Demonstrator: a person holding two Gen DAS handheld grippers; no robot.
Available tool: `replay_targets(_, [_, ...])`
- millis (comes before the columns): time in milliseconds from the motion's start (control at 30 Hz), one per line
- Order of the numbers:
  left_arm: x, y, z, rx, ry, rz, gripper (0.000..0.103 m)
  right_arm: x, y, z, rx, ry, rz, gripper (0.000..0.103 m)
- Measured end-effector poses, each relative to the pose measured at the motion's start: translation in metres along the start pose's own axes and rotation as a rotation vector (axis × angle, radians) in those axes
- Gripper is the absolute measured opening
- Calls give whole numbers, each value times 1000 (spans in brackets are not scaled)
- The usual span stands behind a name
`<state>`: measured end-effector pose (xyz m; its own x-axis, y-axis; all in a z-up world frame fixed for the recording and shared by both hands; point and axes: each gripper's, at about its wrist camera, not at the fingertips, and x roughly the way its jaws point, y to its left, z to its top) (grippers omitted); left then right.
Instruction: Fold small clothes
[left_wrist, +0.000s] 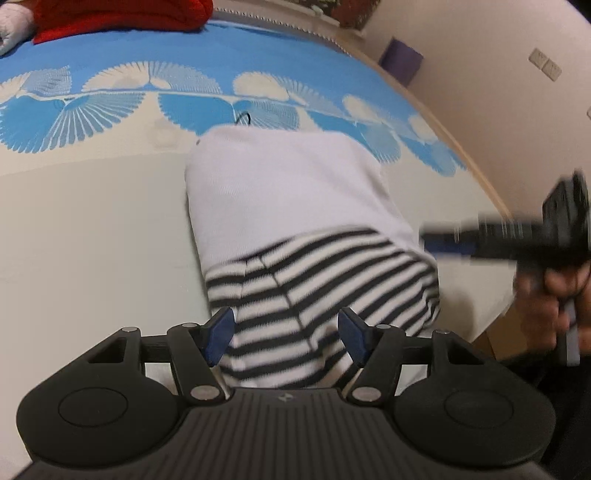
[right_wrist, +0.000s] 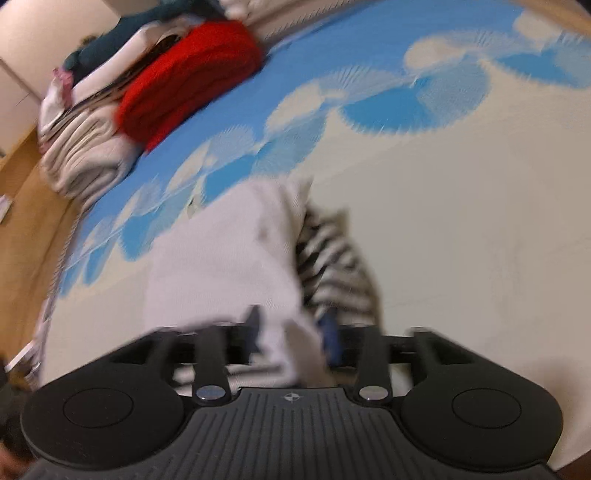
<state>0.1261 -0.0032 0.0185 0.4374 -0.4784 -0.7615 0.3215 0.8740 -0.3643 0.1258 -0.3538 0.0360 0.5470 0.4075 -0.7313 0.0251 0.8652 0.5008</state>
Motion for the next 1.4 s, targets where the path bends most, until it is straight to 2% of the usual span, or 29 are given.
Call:
replay_targets(167, [5, 0, 9, -35, 6, 18, 68, 12, 10, -21, -172, 140, -38, 50])
replay_targets(200, [7, 0, 11, -32, 3, 16, 68, 15, 9, -24, -182, 157, -49, 33])
replay_targets(233, [6, -2, 12, -26, -3, 13, 68, 15, 10, -25, -190, 162, -52, 3])
replay_targets(300, [4, -3, 12, -19, -22, 7, 68, 5, 9, -24, -186, 144, -19, 4])
replay_targets(367, [3, -3, 12, -20, -30, -3, 68, -15, 4, -20, -153, 76, 33, 3])
replay_targets(433, [11, -3, 8, 0, 11, 34, 68, -28, -8, -20, -97, 57, 63, 3])
replay_targets(467, [23, -3, 4, 19, 70, 84, 69, -31, -14, -23, -93, 72, 48, 3])
replay_targets(500, [33, -2, 0, 34, 127, 119, 76, -28, -16, -27, -97, 98, 26, 3])
replay_targets(533, [39, 0, -4, 28, 157, 132, 78, -24, -19, -32, -110, 140, -1, 2])
replay_targets(600, [34, 1, 3, -9, 146, 101, 74, -11, -20, -43, -149, 217, -69, 2])
replay_targets(633, [28, -1, 6, -11, 114, 88, 73, -7, -17, -46, -170, 235, -82, 2])
replay_targets(700, [11, -5, 11, -9, 42, 36, 73, -3, -9, -48, -210, 240, -97, 2])
replay_targets(733, [9, -7, 11, -1, 38, 8, 73, -3, -8, -47, -209, 235, -103, 2])
replay_targets(767, [14, -9, 8, 18, 74, 7, 73, -3, -8, -46, -205, 232, -111, 2])
replay_targets(833, [39, -13, -5, 93, 208, 104, 78, 0, -8, -45, -201, 236, -132, 2])
replay_targets(867, [46, -14, -11, 116, 229, 133, 83, 1, -7, -44, -204, 238, -145, 2])
replay_targets(967, [33, -17, -5, 114, 187, 119, 79, 4, -4, -39, -216, 241, -174, 2])
replay_targets(1100, [7, -14, 2, 116, 166, 110, 78, -2, -3, -29, -177, 216, -158, 7])
replay_targets(1133, [1, -12, 8, 112, 156, 90, 78, -5, -2, -27, -178, 199, -155, 14])
replay_targets(1167, [-6, -10, 15, 112, 146, 78, 78, -10, 1, -24, -187, 168, -143, 16])
replay_targets(1300, [-16, 2, 51, 110, 108, 86, 78, -28, 14, -9, -225, 21, -96, 53])
replay_targets(1333, [-15, 7, 61, 104, 100, 84, 78, -29, 16, -3, -208, -8, -81, 56])
replay_targets(1400, [-8, 15, 81, 83, 90, 78, 78, -24, 16, 12, -162, -41, -64, 57])
